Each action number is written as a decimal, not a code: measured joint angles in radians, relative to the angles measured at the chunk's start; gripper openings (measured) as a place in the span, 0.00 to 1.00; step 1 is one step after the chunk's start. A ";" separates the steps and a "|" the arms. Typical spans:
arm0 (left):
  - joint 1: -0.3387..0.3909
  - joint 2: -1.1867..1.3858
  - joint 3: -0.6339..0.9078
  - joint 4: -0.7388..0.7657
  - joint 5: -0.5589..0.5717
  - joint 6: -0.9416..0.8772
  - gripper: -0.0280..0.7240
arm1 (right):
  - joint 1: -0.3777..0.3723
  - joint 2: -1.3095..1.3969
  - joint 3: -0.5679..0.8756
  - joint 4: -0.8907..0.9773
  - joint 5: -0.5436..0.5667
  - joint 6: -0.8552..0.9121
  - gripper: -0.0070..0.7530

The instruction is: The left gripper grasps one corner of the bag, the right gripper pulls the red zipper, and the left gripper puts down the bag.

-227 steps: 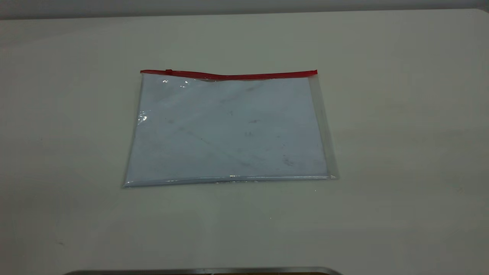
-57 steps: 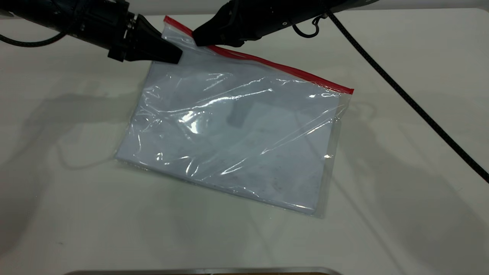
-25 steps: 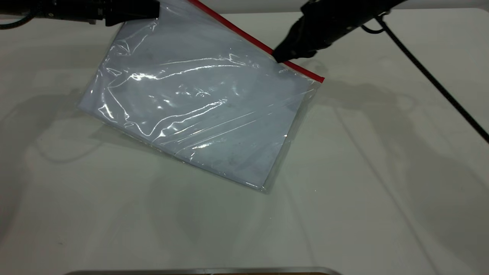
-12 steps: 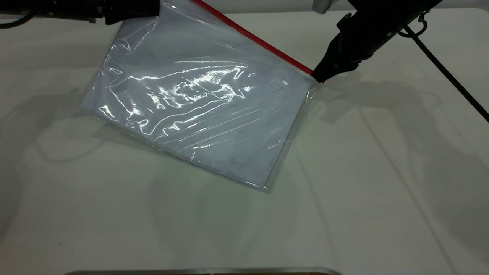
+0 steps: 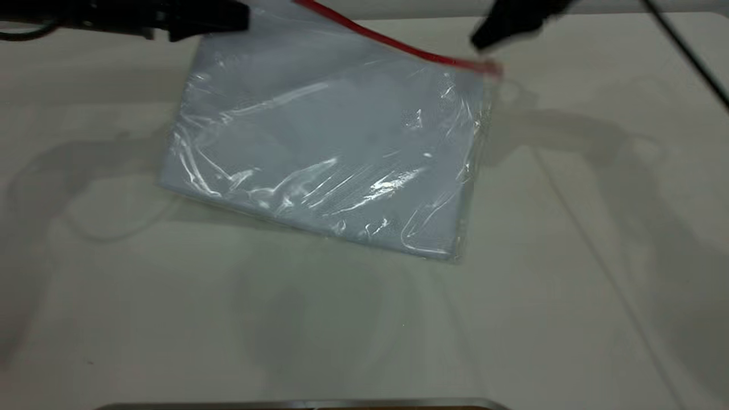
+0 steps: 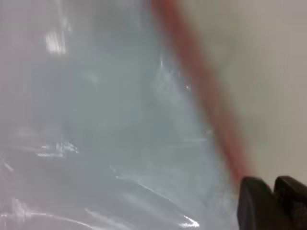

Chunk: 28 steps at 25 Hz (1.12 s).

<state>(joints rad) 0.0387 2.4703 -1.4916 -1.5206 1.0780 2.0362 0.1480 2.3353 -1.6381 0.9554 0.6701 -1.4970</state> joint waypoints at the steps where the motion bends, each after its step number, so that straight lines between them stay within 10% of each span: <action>1: -0.016 0.014 0.000 0.004 -0.023 -0.008 0.14 | 0.000 -0.032 0.000 0.019 0.019 0.002 0.16; 8: -0.053 0.077 0.000 0.002 -0.101 -0.065 0.28 | -0.002 -0.169 0.000 0.039 0.119 0.041 0.21; 17: -0.036 0.011 0.000 -0.006 0.009 -0.455 0.62 | -0.002 -0.416 0.000 0.018 0.523 0.217 0.33; 28: 0.034 -0.473 0.000 0.275 0.083 -0.867 0.66 | -0.002 -0.874 0.001 -0.323 0.565 0.803 0.34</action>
<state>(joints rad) 0.0724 1.9969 -1.4916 -1.2451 1.1609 1.1690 0.1465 1.4615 -1.6368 0.6320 1.2346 -0.6938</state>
